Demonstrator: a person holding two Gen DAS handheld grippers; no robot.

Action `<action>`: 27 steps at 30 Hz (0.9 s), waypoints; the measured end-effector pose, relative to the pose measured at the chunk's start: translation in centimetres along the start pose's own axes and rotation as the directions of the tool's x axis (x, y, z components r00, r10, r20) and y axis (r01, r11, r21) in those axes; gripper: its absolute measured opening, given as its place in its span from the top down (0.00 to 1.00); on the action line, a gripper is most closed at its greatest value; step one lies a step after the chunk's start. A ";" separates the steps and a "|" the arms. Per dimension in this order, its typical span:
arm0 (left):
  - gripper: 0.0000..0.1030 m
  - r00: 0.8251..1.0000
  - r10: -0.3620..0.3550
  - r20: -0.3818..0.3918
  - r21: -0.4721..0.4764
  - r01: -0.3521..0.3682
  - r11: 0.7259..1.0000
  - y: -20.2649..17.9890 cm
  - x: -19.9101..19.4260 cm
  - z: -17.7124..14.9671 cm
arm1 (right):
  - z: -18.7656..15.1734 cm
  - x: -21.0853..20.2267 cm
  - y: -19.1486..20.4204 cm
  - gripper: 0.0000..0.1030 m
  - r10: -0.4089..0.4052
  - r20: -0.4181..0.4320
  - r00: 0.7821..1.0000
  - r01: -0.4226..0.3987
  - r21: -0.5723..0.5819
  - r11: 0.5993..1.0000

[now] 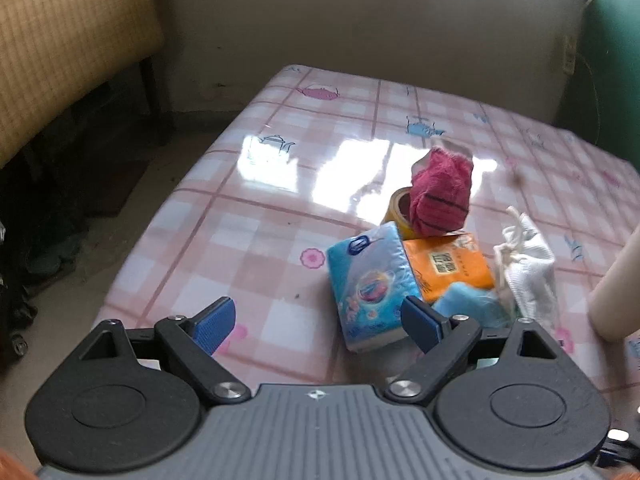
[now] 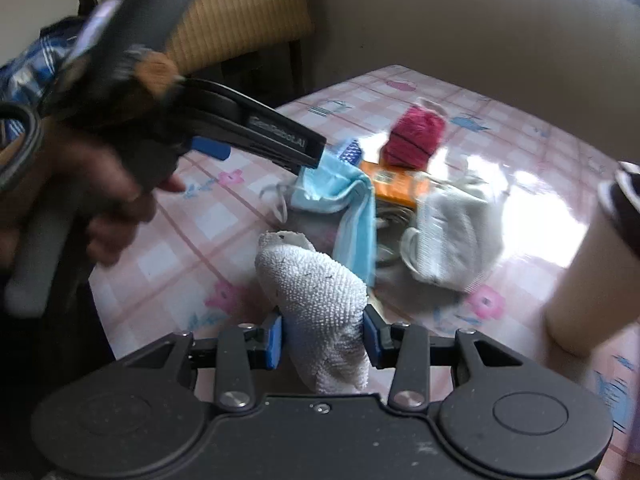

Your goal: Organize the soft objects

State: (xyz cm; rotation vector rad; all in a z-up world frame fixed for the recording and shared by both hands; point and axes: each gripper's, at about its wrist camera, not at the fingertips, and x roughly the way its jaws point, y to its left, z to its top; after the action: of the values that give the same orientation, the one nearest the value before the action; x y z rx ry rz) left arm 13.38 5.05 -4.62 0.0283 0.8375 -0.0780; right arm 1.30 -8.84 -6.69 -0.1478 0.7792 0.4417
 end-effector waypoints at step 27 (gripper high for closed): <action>0.48 0.999 -0.004 -0.032 -0.029 0.003 1.000 0.7 3.4 1.4 | -1.3 -3.6 -3.6 0.52 -0.001 0.069 0.998 -0.009 0.133 0.991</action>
State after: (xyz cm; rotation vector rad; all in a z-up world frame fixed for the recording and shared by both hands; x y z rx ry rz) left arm 16.76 5.47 -6.21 0.0005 0.8706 -0.0684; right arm -0.20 -13.63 -5.16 -0.0062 0.7383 0.3952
